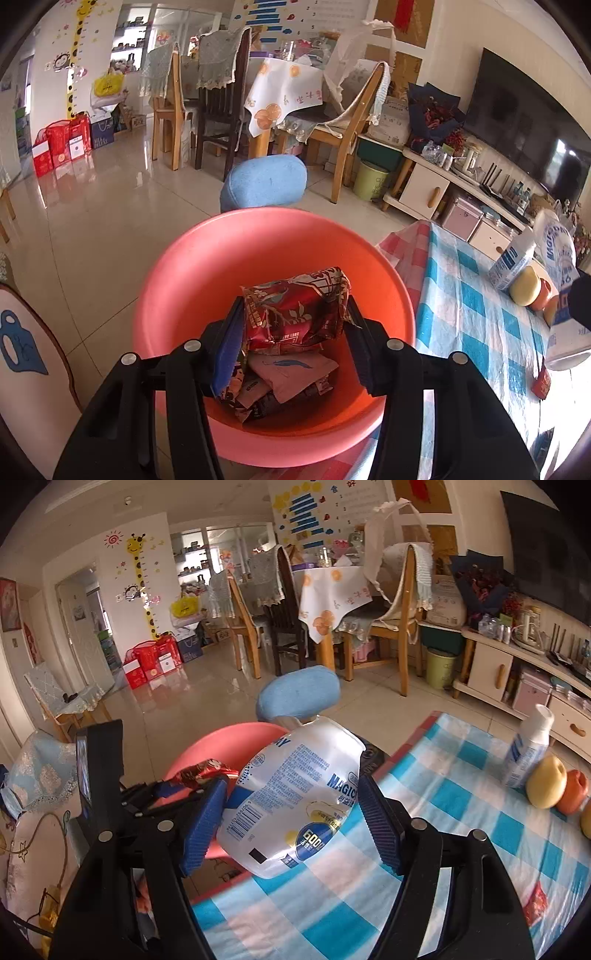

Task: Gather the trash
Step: 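Carry both items over the pink bucket and open both grippers to drop them, then move both tools back over the table toward the milk carton and red packet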

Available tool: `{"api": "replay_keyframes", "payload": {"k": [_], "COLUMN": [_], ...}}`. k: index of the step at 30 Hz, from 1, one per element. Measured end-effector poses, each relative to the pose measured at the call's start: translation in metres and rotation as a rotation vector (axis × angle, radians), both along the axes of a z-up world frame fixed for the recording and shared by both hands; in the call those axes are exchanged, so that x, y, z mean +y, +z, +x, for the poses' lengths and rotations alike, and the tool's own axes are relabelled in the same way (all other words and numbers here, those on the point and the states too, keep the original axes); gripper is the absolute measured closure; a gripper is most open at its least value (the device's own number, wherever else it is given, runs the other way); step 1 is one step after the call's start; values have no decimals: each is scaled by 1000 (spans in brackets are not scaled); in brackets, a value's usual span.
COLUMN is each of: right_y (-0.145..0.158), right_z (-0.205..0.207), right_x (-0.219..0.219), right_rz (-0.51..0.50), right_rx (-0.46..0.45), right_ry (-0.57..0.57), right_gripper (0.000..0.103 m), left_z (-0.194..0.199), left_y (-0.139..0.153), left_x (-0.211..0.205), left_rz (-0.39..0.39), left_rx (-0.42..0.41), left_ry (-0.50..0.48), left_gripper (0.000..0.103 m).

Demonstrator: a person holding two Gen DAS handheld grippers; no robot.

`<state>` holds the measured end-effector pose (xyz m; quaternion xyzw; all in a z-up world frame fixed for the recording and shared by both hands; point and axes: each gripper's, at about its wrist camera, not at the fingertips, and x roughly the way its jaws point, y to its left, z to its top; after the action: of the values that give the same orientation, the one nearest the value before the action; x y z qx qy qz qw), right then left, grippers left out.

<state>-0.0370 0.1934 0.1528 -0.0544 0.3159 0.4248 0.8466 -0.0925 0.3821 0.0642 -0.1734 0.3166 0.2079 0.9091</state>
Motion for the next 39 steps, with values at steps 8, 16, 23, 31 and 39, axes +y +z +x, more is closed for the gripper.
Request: {"api": "replay_keyframes", "payload": {"k": [8,16,23,31,39], "right_y": [-21,-36,-37,-40,-34], "right_z": [16,23,5,-23,-50], "right_x": [82,85,30,-32,-85], "right_rz": [-40,-5,-24,-110,-164], "right_rx": [22,102,71,11,-65], "right_ry": [58,4,-133,-260,-342], "right_gripper": [29,18,10,10,10], "left_z": [0,2,0,4,7], "left_y": [-21,-21,-13,1,13], "left_x": [36,40,26,-18,-74], "left_rz": [-57,-51,-14,24,106], "left_rx": [56,51,-1,-26,-20], "left_ry": [51,53,63,-28,-151], "left_gripper": [47,30,14,11,11]}}
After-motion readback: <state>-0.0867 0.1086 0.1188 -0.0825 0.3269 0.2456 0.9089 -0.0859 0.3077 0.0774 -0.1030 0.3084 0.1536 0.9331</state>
